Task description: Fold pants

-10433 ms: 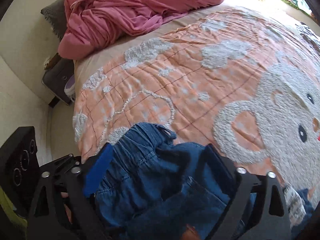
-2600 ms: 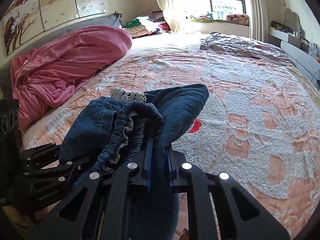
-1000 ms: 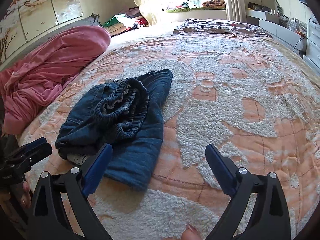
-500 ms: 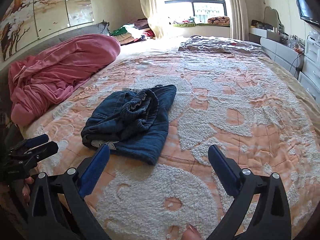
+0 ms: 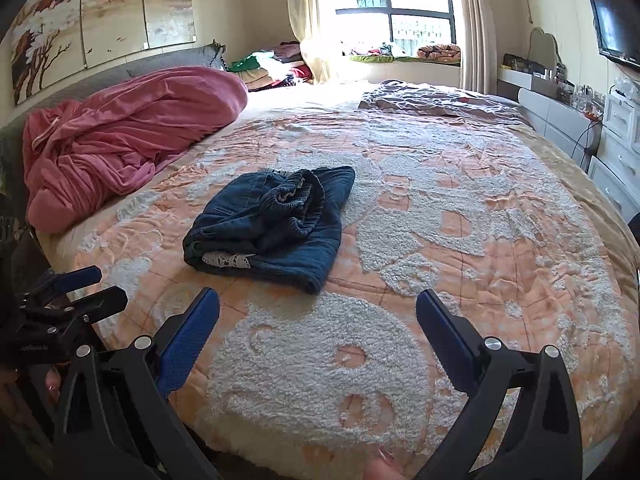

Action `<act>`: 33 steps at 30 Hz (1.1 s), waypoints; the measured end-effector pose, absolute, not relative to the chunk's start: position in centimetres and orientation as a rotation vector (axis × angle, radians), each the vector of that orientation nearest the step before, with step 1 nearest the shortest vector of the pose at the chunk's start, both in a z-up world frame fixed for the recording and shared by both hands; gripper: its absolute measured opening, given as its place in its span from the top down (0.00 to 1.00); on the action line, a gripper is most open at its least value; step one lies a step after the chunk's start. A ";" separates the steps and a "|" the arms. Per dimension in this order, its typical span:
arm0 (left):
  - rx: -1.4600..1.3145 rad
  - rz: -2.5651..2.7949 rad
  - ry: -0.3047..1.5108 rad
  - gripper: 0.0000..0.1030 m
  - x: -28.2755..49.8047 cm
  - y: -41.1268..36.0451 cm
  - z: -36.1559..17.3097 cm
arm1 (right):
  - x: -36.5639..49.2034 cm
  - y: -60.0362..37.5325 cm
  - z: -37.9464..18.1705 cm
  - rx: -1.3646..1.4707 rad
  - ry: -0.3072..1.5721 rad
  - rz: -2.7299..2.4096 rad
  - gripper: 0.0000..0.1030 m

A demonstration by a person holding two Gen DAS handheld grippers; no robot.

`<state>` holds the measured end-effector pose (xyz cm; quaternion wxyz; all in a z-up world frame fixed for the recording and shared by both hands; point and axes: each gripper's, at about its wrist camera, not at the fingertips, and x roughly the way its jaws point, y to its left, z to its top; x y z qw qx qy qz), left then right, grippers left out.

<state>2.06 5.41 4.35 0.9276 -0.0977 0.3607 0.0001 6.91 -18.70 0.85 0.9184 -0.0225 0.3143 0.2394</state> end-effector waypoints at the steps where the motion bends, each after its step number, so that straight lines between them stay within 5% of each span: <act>1: -0.197 -0.001 0.743 0.09 1.9 5.3 4.2 | 6.7 -18.8 0.6 -0.047 0.650 0.489 0.05; 33: -0.188 0.019 0.786 0.09 -0.9 3.1 -1.6 | 3.3 -20.6 -5.8 -0.045 0.686 0.410 0.05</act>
